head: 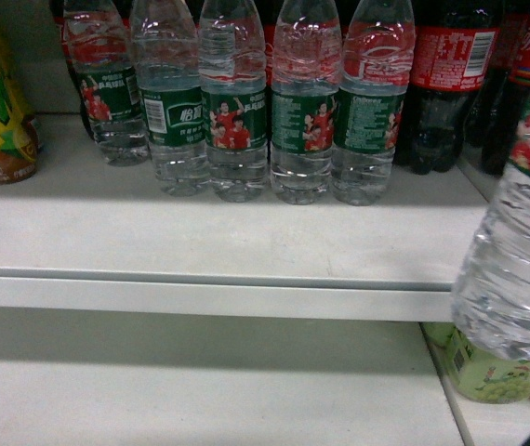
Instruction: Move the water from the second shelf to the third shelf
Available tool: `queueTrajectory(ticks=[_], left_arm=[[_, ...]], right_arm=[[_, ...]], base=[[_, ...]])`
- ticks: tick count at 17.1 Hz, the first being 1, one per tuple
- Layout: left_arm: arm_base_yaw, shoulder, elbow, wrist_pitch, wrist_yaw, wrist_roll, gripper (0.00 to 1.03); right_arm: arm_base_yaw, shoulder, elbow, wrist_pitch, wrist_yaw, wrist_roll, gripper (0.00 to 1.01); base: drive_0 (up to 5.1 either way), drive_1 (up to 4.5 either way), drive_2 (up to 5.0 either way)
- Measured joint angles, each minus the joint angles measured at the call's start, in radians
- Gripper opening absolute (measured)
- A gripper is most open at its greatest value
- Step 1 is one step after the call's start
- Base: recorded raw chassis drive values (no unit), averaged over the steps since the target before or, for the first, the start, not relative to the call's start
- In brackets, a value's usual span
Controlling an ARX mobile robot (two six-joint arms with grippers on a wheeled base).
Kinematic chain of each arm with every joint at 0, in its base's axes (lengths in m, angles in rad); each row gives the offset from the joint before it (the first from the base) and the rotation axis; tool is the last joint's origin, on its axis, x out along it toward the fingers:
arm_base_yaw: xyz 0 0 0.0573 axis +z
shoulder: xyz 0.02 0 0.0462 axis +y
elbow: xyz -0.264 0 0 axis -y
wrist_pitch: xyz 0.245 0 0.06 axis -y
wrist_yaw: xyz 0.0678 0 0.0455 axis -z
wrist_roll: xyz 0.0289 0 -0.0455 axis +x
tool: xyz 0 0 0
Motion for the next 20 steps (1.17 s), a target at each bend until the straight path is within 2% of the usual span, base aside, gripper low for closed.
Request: queueTrajectory(ticks=[6,7,9,11,12,14,17,20], left_arm=[[0.000,0.000,0.000,0.000,0.000,0.000,0.98],[0.000,0.000,0.000,0.000,0.000,0.000,0.98],[0.000,0.000,0.000,0.000,0.000,0.000,0.98],[0.000,0.000,0.000,0.000,0.000,0.000,0.98],[0.000,0.000,0.000,0.000,0.000,0.000,0.98],[0.000,0.000,0.000,0.000,0.000,0.000,0.98],[0.000,0.000,0.000,0.000,0.000,0.000,0.98],[0.000,0.000,0.000,0.000,0.000,0.000,0.98]], right_arm=[[-0.175,-0.259,-0.043,-0.152,-0.072,-0.033,0.41],[-0.273,-0.354,-0.051,-0.201,-0.094,-0.043,0.41],[-0.360,-0.416,-0.055,-0.249,-0.122,-0.043,0.41],[-0.409,-0.468,-0.056,-0.294,-0.140,-0.043,0.41],[-0.428,-0.507,-0.055,-0.324,-0.166,-0.038,0.41],[-0.417,-0.583,-0.054,-0.389,-0.206,-0.023,0.41],[-0.338,-0.624,-0.051,-0.437,-0.189,-0.015,0.41],[-0.291,-0.632,-0.047,-0.449,-0.170,-0.006,0.41]], base=[[0.0,0.00,0.0],[0.0,0.00,0.0],[0.0,0.00,0.0],[0.0,0.00,0.0],[0.0,0.00,0.0],[0.0,0.00,0.0],[0.0,0.00,0.0],[0.0,0.00,0.0]])
